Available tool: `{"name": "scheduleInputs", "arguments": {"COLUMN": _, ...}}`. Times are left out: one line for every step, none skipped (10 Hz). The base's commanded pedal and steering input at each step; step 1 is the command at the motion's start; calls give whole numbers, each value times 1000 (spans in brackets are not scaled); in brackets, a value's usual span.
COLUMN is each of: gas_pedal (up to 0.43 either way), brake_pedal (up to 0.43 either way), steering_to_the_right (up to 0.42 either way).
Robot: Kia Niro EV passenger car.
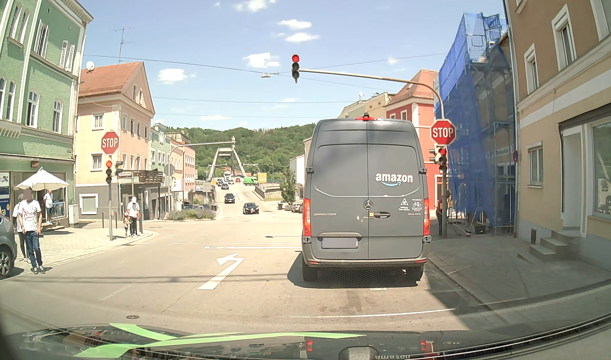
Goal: Follow the waypoints while adhering to traffic rules and regulations
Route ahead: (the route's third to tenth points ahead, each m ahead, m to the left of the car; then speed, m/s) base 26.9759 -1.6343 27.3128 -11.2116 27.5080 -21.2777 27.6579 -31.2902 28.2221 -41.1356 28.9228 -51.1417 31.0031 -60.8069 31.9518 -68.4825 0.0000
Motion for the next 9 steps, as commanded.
{"name": "scheduleInputs", "arguments": {"gas_pedal": 0, "brake_pedal": 360, "steering_to_the_right": 32}}
{"name": "scheduleInputs", "arguments": {"gas_pedal": 0, "brake_pedal": 360, "steering_to_the_right": 32}}
{"name": "scheduleInputs", "arguments": {"gas_pedal": 0, "brake_pedal": 360, "steering_to_the_right": 32}}
{"name": "scheduleInputs", "arguments": {"gas_pedal": 0, "brake_pedal": 360, "steering_to_the_right": 32}}
{"name": "scheduleInputs", "arguments": {"gas_pedal": 0, "brake_pedal": 360, "steering_to_the_right": 31}}
{"name": "scheduleInputs", "arguments": {"gas_pedal": 0, "brake_pedal": 360, "steering_to_the_right": 32}}
{"name": "scheduleInputs", "arguments": {"gas_pedal": 0, "brake_pedal": 360, "steering_to_the_right": 32}}
{"name": "scheduleInputs", "arguments": {"gas_pedal": 0, "brake_pedal": 360, "steering_to_the_right": 32}}
{"name": "scheduleInputs", "arguments": {"gas_pedal": 0, "brake_pedal": 360, "steering_to_the_right": 31}}
